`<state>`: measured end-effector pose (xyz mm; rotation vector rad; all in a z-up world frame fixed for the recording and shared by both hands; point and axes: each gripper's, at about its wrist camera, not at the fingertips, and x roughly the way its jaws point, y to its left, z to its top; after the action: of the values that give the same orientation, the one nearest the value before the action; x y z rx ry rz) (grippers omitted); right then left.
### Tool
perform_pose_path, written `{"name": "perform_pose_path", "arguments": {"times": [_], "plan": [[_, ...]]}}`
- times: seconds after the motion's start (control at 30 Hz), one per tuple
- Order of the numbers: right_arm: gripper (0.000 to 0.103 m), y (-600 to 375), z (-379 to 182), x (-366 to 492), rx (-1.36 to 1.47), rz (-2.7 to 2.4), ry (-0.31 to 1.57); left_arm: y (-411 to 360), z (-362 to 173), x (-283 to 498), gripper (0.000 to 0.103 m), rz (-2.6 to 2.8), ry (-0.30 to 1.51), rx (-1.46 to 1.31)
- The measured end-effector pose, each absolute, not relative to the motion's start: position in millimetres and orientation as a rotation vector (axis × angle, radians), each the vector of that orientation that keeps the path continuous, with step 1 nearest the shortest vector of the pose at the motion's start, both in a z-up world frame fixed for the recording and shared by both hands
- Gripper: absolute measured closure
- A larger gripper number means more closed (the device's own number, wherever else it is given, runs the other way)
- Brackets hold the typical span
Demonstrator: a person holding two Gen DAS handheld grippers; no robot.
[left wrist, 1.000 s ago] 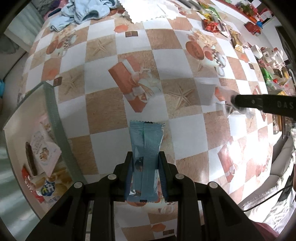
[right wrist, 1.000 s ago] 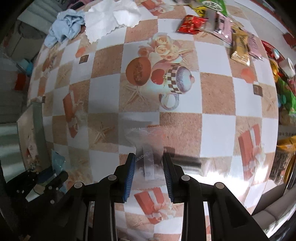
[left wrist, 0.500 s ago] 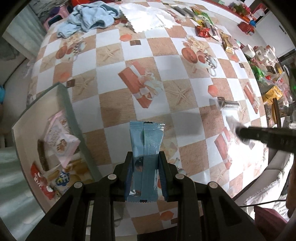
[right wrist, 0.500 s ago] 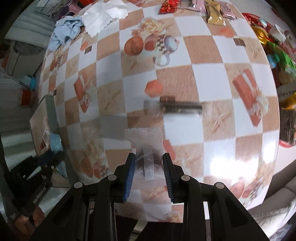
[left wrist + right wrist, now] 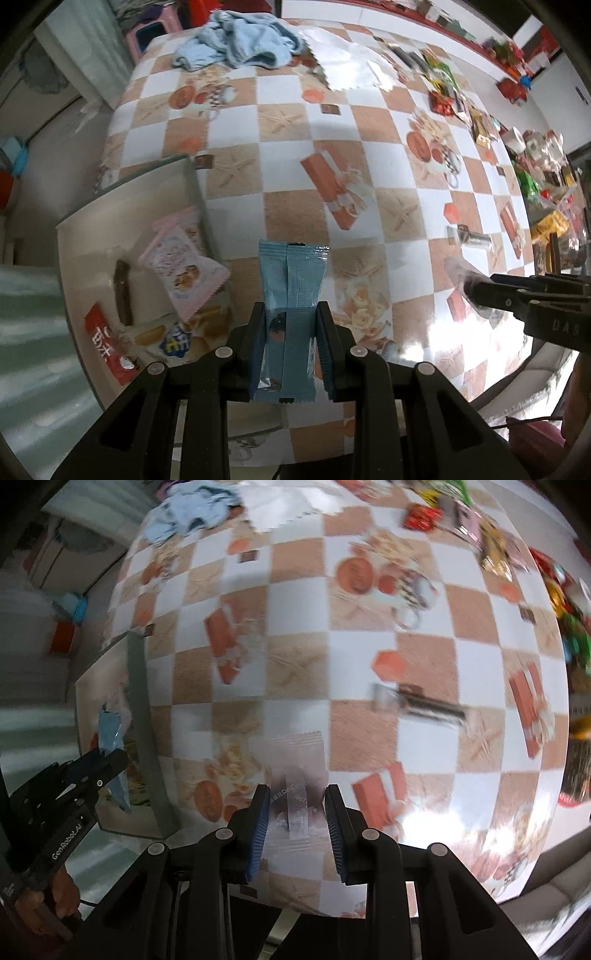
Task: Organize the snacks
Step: 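Carry the blue bar in the left gripper over the box while the right gripper carries the clear packet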
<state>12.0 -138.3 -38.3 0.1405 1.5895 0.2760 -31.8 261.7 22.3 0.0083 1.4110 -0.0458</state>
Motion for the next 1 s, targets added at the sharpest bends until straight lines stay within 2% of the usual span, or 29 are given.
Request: {"name": "perform_pose_path", "arguments": {"times": [0.67,1.0], "plan": [[0.071,12,-14,35,-0.114,0.536,1.538,388,31,-58,0.075,0.233,1.363,-0.2],[0.071,86,-14,32,-0.226,0.659,1.523,424,23,-70,0.075,0.292,1.371,-0.253]]}}
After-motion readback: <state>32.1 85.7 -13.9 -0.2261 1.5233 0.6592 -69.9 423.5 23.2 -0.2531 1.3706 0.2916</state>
